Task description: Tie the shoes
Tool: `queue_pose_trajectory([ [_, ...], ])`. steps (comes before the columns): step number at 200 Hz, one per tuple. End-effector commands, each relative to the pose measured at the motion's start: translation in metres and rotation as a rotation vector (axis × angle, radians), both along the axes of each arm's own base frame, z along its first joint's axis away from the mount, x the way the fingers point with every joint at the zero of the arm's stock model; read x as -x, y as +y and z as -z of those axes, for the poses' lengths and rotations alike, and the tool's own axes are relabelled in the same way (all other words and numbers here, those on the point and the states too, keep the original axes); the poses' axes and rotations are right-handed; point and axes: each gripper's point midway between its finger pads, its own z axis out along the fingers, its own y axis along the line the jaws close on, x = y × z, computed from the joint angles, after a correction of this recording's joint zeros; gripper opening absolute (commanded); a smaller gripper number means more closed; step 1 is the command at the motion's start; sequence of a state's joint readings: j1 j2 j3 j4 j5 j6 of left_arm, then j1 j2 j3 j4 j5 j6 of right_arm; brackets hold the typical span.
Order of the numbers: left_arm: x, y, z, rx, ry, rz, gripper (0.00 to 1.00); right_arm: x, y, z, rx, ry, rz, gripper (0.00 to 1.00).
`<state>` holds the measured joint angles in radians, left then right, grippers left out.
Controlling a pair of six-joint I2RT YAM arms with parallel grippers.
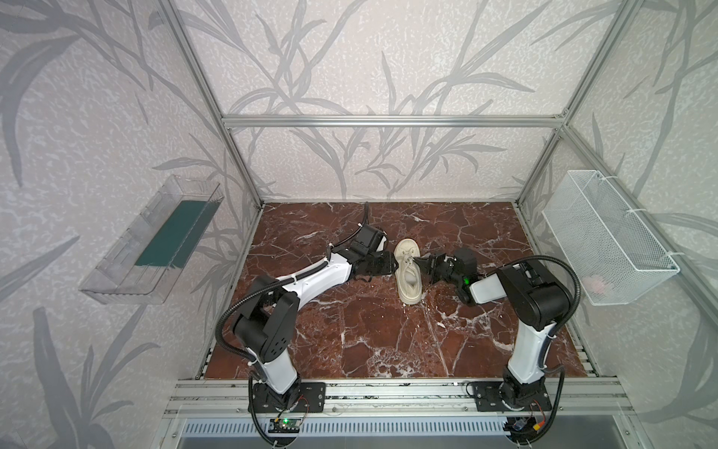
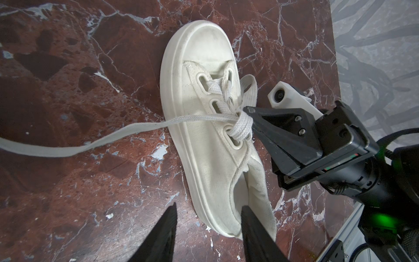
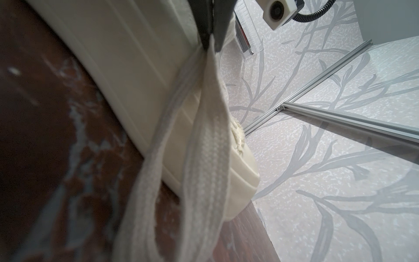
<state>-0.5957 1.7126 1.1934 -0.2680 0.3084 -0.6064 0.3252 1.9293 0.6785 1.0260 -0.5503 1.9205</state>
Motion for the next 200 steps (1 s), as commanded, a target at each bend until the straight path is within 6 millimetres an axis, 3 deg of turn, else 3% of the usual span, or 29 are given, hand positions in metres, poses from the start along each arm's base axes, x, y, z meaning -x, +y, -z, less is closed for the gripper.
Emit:
queue_pose_trajectory([
  [1, 0.002, -0.002, -0.008, 0.020, -0.010, -0.006, 0.49, 0.000, 0.001, -0.003, -0.020, -0.022, -0.006, 0.00],
  [93, 0.005, -0.006, -0.006, 0.022, -0.002, 0.003, 0.49, 0.020, 0.004, -0.002, 0.061, -0.007, -0.091, 0.00],
  [166, 0.006, -0.006, -0.003, 0.017, 0.004, 0.004, 0.49, -0.004, 0.013, -0.030, -0.054, -0.104, -0.092, 0.00],
  [200, 0.004, -0.008, -0.004, 0.016, 0.003, 0.004, 0.49, -0.015, -0.001, -0.041, -0.020, -0.129, -0.084, 0.00],
])
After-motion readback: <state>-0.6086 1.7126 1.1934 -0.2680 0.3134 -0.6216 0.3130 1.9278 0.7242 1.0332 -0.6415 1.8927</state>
